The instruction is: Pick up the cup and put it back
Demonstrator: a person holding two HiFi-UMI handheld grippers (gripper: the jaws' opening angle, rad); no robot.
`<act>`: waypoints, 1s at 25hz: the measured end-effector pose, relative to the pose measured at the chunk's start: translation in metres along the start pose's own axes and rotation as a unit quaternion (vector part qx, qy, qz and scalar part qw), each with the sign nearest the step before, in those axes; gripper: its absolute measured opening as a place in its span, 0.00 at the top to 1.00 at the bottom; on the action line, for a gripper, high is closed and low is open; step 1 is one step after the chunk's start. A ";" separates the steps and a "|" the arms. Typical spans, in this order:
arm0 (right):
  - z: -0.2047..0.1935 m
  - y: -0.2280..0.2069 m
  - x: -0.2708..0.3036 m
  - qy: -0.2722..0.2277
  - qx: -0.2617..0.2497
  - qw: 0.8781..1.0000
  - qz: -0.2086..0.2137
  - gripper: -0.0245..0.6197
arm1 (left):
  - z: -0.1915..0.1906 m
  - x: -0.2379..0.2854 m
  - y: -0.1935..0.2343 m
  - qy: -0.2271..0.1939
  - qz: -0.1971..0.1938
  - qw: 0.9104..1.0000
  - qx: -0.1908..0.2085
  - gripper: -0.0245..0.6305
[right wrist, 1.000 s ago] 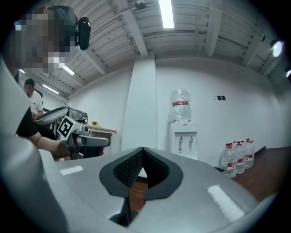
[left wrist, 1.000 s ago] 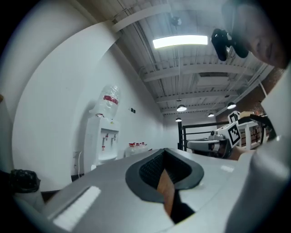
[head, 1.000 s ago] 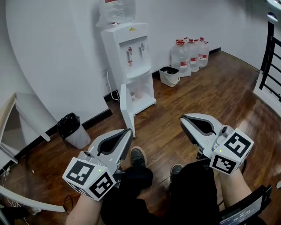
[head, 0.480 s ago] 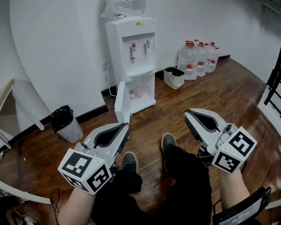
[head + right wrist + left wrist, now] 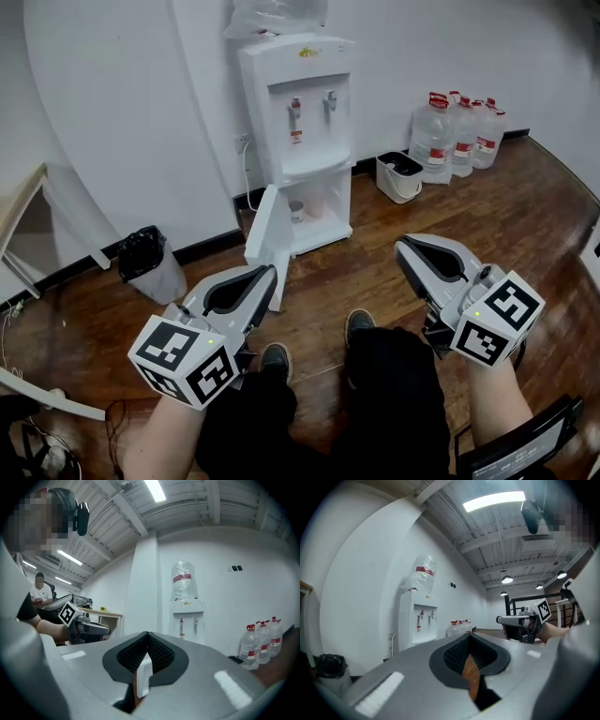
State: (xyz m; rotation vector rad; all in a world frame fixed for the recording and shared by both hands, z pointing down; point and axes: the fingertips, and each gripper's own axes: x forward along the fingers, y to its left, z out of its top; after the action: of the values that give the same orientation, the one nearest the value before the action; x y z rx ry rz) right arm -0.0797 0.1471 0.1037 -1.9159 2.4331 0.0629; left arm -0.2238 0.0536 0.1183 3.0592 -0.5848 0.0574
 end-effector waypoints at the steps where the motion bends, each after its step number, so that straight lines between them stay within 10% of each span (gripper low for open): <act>1: -0.002 -0.008 0.005 0.000 0.001 1.000 0.008 0.96 | -0.002 0.006 0.000 0.001 0.004 1.000 -0.005 0.64; 25: -0.032 -0.163 0.158 0.027 0.006 0.991 0.130 0.96 | -0.034 0.157 0.086 0.013 0.118 0.993 -0.024 0.64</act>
State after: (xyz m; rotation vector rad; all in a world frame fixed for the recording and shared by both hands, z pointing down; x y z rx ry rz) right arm 0.0413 -0.0467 0.1251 -1.6055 2.6968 0.0057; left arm -0.1112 -0.0833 0.1605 2.9225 -0.9285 0.0851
